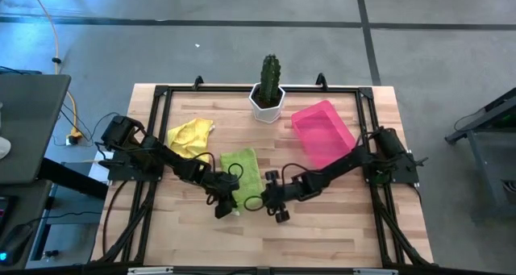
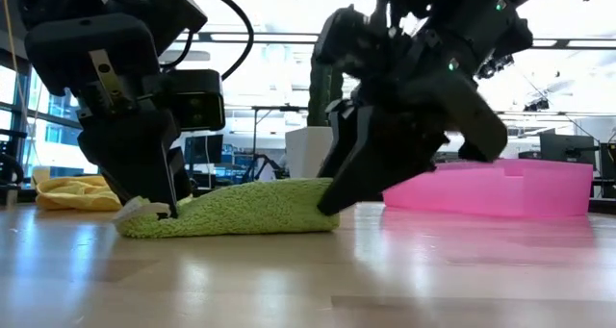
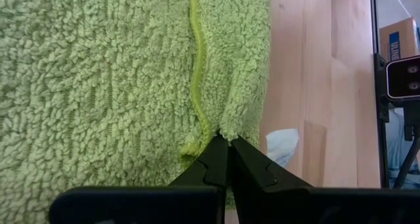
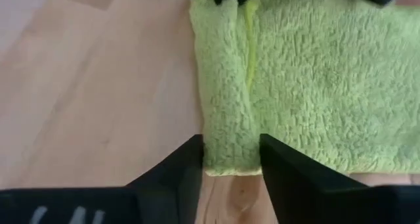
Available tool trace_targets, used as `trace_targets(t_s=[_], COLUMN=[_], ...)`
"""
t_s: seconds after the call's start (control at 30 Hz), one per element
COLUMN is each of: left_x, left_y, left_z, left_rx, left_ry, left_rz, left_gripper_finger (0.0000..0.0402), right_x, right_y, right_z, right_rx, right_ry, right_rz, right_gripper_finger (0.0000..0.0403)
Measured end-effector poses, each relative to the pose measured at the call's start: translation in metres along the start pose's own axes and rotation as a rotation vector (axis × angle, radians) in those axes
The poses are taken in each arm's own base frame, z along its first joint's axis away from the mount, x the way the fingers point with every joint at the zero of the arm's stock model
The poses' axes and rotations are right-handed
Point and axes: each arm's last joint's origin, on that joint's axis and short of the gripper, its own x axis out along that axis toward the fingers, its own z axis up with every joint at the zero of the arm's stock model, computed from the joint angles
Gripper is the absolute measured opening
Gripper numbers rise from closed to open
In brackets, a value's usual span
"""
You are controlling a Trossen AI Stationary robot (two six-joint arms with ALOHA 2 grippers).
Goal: Roll microfiber towels into tight, uniform cylinder then place into a basket
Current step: Roll the green towel
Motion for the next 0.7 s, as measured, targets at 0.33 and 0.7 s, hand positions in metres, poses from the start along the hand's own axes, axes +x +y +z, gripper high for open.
trace_targets(t_s=[0.33, 0.7], left_x=[0.000, -0.006], left_y=[0.000, -0.003], left_z=[0.000, 0.002], left_rx=[-0.006, -0.018], left_ry=[-0.001, -0.005], left_rz=[0.001, -0.024], left_gripper_finger=[0.0001, 0.0005], right_x=[0.012, 0.014], right_y=[0.003, -0.010], right_z=[-0.007, -0.008], right_rx=[0.051, 0.309], right_ry=[0.025, 0.052], right_rz=[0.023, 0.262], right_gripper_finger=[0.0074, 0.0010])
